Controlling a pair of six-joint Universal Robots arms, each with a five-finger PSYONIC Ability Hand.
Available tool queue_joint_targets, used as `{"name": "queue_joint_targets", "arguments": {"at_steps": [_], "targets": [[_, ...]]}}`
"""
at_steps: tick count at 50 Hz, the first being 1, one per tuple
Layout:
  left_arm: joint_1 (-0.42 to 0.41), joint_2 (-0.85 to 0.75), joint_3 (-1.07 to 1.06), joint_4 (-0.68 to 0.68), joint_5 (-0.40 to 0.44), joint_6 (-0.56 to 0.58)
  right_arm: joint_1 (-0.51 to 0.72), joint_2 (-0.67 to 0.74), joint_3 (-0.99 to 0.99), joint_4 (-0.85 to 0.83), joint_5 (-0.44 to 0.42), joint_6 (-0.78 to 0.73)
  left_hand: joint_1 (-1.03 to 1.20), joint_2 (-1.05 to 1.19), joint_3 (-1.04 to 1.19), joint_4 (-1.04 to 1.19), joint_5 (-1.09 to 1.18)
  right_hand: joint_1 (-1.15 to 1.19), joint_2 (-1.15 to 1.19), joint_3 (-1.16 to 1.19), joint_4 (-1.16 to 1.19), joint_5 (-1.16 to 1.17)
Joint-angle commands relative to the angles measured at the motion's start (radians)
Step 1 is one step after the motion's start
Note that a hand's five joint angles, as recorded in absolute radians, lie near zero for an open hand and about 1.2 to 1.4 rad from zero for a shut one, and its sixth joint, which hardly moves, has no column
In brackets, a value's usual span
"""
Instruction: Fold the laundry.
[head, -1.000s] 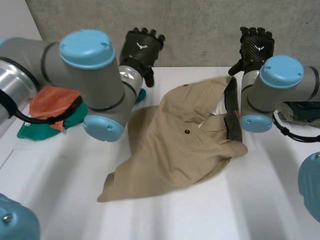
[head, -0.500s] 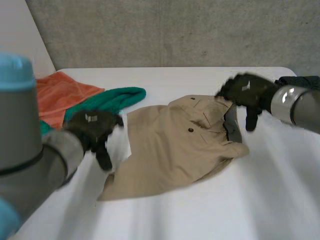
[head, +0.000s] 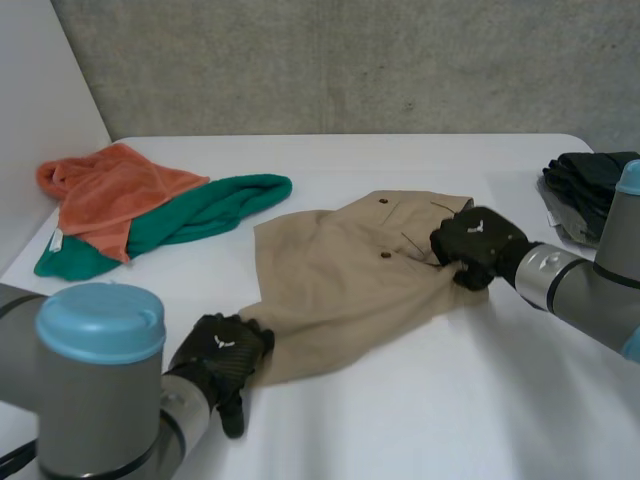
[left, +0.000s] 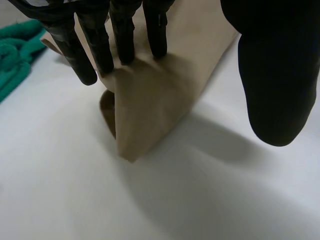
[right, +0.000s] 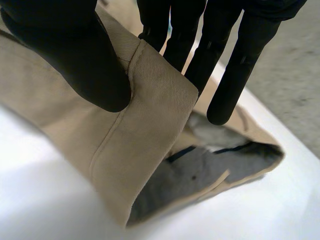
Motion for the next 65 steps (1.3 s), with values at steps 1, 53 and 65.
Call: {"name": "queue_joint_targets", "arguments": {"at_steps": [1,53,65], "targets": [[0.0,-0.103,0.089,0.049,-0.065,0.067,0.03,-0.005,-0.033,-0.085,0.134,0.221,0.025,0.024,0.03,0.036,0.04,0.282,0.228,0.219,0.204,0.242],[0.248,0.208,1.192,-0.194,0.054,0.18,0.084,-0.396,-0.53,0.115,0.291,0.37,1.105,1.105,1.11,1.116,1.12,0.282,0.228,0.219,0.204,0.242],[0.28,-0.207,1.257,-0.18,0.11,0.17,0.131,-0.104,-0.528,0.109,0.377,0.352,1.105,1.105,1.11,1.116,1.12,0.282,0.228,0.219,0.204,0.242]]}}
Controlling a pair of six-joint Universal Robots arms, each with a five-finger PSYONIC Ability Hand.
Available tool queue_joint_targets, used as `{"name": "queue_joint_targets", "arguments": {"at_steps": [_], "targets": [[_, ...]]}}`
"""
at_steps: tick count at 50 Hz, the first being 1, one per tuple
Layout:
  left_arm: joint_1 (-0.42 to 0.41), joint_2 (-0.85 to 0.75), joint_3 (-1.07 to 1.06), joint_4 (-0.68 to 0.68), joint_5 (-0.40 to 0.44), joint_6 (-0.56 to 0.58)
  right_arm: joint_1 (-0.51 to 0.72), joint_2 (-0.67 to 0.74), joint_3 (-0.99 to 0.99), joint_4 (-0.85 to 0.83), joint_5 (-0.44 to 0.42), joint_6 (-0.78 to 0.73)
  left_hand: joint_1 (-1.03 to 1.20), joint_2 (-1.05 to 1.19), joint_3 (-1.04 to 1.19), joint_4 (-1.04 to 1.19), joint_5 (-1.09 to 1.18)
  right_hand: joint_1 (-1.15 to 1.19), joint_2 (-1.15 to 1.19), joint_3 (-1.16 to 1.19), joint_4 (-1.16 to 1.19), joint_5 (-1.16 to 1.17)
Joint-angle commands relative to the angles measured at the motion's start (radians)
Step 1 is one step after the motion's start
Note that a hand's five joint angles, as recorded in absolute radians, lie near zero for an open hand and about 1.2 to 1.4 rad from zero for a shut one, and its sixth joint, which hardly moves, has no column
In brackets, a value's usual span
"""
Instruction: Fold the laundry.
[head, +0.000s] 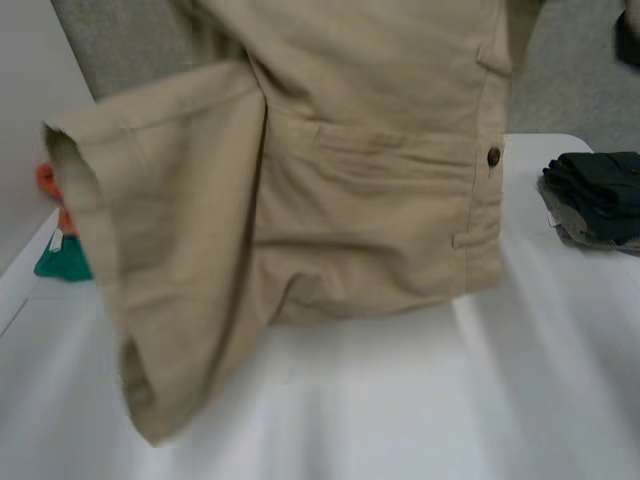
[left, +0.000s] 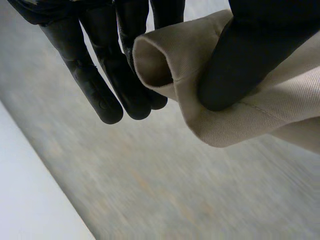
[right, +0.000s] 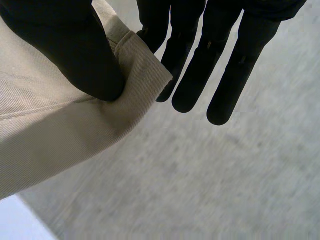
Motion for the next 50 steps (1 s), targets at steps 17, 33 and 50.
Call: {"name": "queue_joint_targets", "arguments": {"at_steps": [17,33,50], "targets": [[0.025,-0.697,0.123,0.245,-0.077,-0.057,0.11,0.615,0.024,-0.776,0.311,-0.213,-0.968,-1.023,-1.019,-1.024,-0.992,-0.94,-0.994,-1.011,-1.023,-0.98],[-0.119,-0.179,-0.526,0.19,-0.022,-0.048,0.094,0.327,0.177,-0.21,0.215,-0.2,-0.968,-1.023,-1.019,-1.024,-0.992,-0.94,-0.994,-1.011,-1.023,-0.98],[-0.455,-0.166,-0.782,0.21,-0.037,-0.203,0.027,0.159,0.601,0.021,0.056,-0.18,-0.968,-1.023,-1.019,-1.024,-0.992,-0.94,-0.994,-1.011,-1.023,-0.98]]}}
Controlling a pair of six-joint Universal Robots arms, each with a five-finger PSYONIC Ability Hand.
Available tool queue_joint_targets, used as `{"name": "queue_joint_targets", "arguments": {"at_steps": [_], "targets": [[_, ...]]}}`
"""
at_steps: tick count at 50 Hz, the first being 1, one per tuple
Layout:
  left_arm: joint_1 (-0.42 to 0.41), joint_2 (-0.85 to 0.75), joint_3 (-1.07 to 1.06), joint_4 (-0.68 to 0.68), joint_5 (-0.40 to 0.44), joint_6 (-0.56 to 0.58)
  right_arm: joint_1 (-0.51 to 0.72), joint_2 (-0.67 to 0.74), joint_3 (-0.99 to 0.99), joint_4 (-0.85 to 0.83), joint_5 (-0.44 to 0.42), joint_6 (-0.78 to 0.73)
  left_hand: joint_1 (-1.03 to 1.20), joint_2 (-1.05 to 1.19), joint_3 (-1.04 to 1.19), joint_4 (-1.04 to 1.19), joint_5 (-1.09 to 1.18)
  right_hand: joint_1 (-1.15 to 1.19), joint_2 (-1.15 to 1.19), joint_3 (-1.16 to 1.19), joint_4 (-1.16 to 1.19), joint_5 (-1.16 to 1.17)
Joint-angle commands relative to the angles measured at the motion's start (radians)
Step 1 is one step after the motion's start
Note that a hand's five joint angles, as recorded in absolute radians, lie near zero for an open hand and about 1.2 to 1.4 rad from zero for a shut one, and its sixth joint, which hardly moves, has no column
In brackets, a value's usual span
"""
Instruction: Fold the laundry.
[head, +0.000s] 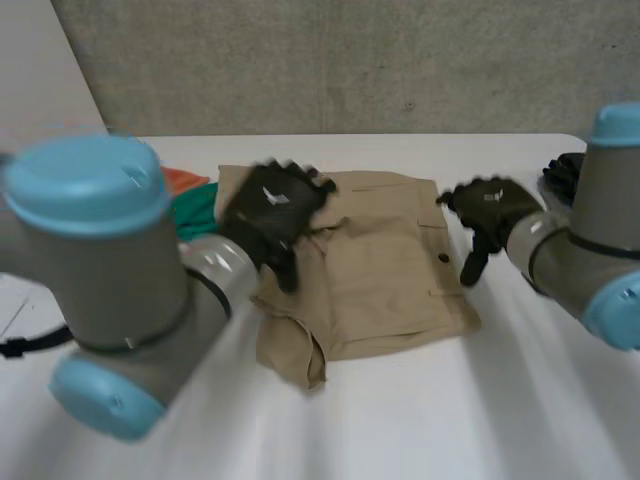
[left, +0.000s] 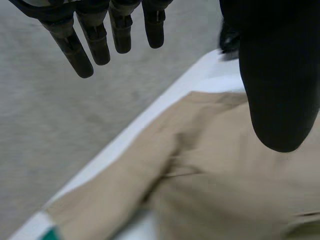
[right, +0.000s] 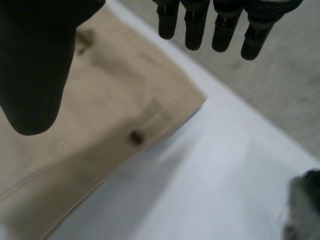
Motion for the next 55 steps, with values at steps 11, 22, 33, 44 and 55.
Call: {"name": "queue_joint_targets", "arguments": {"at_steps": [11,22,33,44,55], "targets": [[-0.201,-0.429,0.309,-0.053,-0.332,-0.083,-0.052,-0.049,0.293,-0.205,-0.048,0.002,-0.022,-0.026,-0.034,-0.024,-0.047,-0.04,-0.032,-0.032,-0.028,-0.047],[-0.008,-0.486,0.371,-0.147,-0.498,0.029,-0.037,-0.065,0.35,-0.264,-0.066,-0.011,-0.022,-0.026,-0.034,-0.024,-0.047,-0.037,-0.029,-0.029,-0.025,-0.044],[0.281,-0.352,0.268,0.002,-0.327,0.422,0.018,-0.083,0.412,-0.323,-0.077,-0.08,-0.022,-0.026,-0.034,-0.024,-0.047,0.031,0.039,0.038,0.042,0.023],[0.199,-0.113,-0.006,0.0,-0.219,0.247,0.006,-0.085,0.419,-0.324,-0.09,-0.123,-0.022,-0.026,-0.034,-0.024,-0.047,0.21,0.218,0.218,0.221,0.202],[0.213,0.07,-0.299,-0.007,-0.049,0.227,-0.012,-0.033,0.428,-0.363,-0.097,-0.175,0.255,0.251,0.243,0.253,0.229,0.286,0.294,0.294,0.298,0.278]]}}
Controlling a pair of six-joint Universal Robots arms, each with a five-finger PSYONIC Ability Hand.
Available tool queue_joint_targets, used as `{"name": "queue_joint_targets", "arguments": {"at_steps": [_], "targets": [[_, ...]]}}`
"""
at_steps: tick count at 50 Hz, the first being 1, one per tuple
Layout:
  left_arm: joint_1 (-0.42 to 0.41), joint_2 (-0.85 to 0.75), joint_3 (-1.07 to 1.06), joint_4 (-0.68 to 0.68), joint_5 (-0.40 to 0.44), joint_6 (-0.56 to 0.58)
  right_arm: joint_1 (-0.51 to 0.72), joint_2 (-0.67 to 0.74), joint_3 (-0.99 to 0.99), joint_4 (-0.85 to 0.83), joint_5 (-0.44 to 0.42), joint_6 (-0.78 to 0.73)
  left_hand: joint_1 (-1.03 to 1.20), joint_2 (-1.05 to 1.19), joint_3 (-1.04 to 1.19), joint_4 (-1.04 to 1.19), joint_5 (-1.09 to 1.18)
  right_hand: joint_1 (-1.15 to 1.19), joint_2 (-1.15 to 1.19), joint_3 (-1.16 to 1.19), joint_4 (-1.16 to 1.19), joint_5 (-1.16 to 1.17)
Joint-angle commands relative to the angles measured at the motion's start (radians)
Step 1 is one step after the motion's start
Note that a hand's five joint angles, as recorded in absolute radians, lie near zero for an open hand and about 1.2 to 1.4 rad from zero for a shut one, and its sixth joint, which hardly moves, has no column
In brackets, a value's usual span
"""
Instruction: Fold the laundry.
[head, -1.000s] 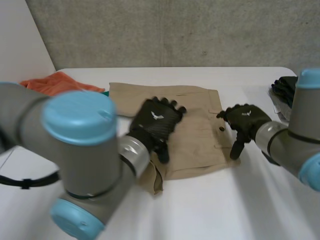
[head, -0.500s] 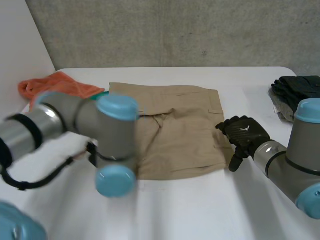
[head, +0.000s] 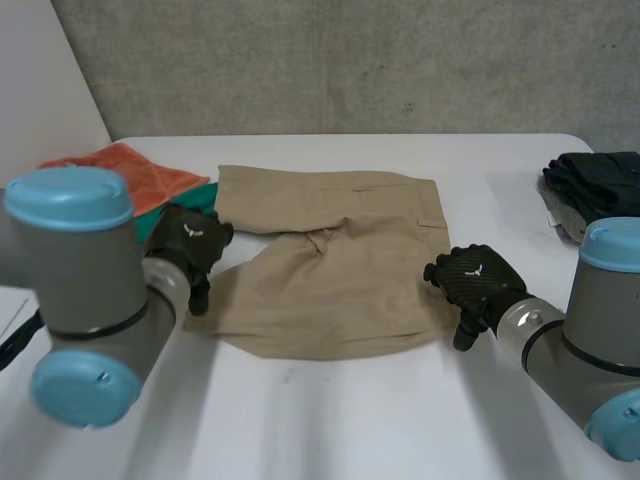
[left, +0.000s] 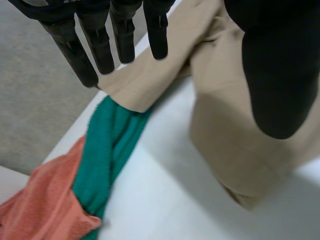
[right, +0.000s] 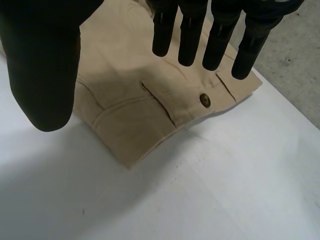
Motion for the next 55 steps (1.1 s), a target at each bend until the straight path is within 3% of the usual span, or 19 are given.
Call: {"name": "queue_joint_targets", "arguments": {"at_steps": [1,5,6,7,9,17,28,31,32,35,39,43,49,55], "targets": [[0.011,0.08,-0.154,-0.001,0.102,0.006,-0.008,0.048,0.002,-0.039,-0.004,-0.033,0.12,0.136,0.137,0.132,0.129,0.116,0.139,0.12,0.116,0.108],[0.023,0.075,-0.183,0.01,0.153,0.015,-0.008,0.073,-0.001,-0.083,-0.004,-0.036,0.152,0.168,0.169,0.164,0.162,0.345,0.367,0.348,0.344,0.336],[0.032,0.072,-0.184,0.013,0.162,0.018,-0.009,0.076,-0.001,-0.097,-0.004,-0.035,0.173,0.189,0.189,0.185,0.182,0.479,0.501,0.482,0.479,0.471],[0.045,0.06,-0.184,0.019,0.176,0.023,-0.008,0.078,-0.001,-0.115,-0.004,-0.033,0.225,0.241,0.242,0.237,0.235,0.771,0.793,0.774,0.771,0.763],[0.054,0.043,-0.183,0.025,0.185,0.03,-0.008,0.075,-0.001,-0.14,-0.005,-0.03,0.27,0.286,0.286,0.282,0.279,0.997,1.019,1.0,0.997,0.989],[0.074,-0.074,-0.134,0.062,0.198,0.093,0.0,0.064,0.002,-0.165,-0.007,0.028,0.402,0.418,0.419,0.414,0.411,0.998,1.02,1.001,0.997,0.989],[0.023,-0.181,-0.085,0.174,0.124,0.119,-0.005,0.059,-0.004,-0.142,-0.007,0.045,0.481,0.497,0.498,0.493,0.49,0.998,1.02,1.001,0.997,0.989],[0.014,-0.198,-0.079,0.209,0.093,0.145,-0.005,0.053,-0.002,-0.132,-0.007,0.045,0.774,0.79,0.79,0.786,0.783,0.998,1.02,1.001,0.997,0.989],[0.013,-0.196,-0.079,0.226,0.081,0.164,-0.005,0.046,-0.001,-0.125,-0.007,0.045,1.062,1.078,1.079,1.074,1.072,0.998,1.02,1.001,0.997,0.989],[0.014,-0.18,-0.086,0.237,0.067,0.201,-0.003,0.032,-0.002,-0.105,-0.008,0.04,1.065,1.081,1.082,1.077,1.074,0.998,1.02,1.001,0.997,0.989],[0.008,-0.06,-0.105,0.188,0.052,0.257,-0.006,-0.025,-0.019,-0.044,-0.022,0.017,1.065,1.081,1.082,1.077,1.074,0.998,1.02,1.001,0.997,0.989],[0.005,0.153,-0.068,0.076,0.064,0.228,-0.016,-0.152,-0.113,0.047,-0.038,-0.012,1.065,1.081,1.082,1.077,1.074,0.998,1.02,1.001,0.997,0.989],[0.013,0.43,0.126,-0.112,0.165,0.037,-0.014,-0.264,-0.333,0.163,-0.022,0.029,1.065,1.081,1.082,1.077,1.074,0.998,1.02,1.001,0.997,0.989],[0.077,0.479,0.291,-0.298,0.187,-0.08,-0.028,-0.28,-0.502,0.306,-0.027,0.122,1.065,1.081,1.082,1.077,1.074,0.998,1.02,1.001,0.997,0.989]]}}
